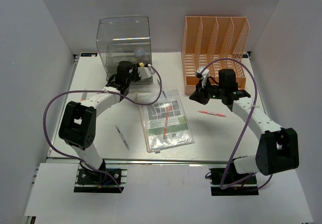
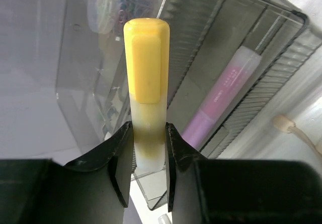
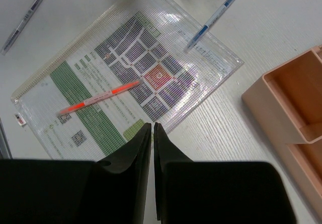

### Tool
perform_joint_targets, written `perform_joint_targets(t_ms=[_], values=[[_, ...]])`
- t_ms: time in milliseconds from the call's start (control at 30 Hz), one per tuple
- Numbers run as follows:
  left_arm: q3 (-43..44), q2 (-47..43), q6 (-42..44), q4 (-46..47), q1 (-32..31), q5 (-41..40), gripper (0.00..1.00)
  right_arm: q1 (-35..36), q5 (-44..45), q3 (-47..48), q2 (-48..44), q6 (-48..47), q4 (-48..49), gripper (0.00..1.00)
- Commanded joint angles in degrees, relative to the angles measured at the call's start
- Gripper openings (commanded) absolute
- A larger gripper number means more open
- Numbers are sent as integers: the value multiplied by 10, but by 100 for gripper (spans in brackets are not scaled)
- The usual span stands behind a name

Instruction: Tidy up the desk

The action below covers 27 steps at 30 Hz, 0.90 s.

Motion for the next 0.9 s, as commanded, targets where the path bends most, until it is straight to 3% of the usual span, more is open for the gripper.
perform_joint_targets(t_ms=[0,233,367,633,700,733,767,867], values=[[6,-13,6,32,0,-19,29,-3,-10,23,2,-4,0,12],[-2,0,-7,48,-5,-38,54,-5,-11,24,0,-3,-2,12],[-8,-6,-14,49,-5,-42,59,-9,-13,24,1,-3,-2,12],[-7,-21,-45,48,-5,-48,59,-7,-16,24,2,-2,-3,13],[-2,-43,-74,42,-5,-55,51,-9,-23,25,0,-6,-4,21],[5,-54,-136,35,-5,-74,47,-9,-29,27,1,-21,-18,29],[15,-81,-175,21,-5,-79,44,-9,-47,28,2,-33,-24,46],[63,-124,-392,-93,9,-96,38,-5,-109,29,2,-92,-66,72]])
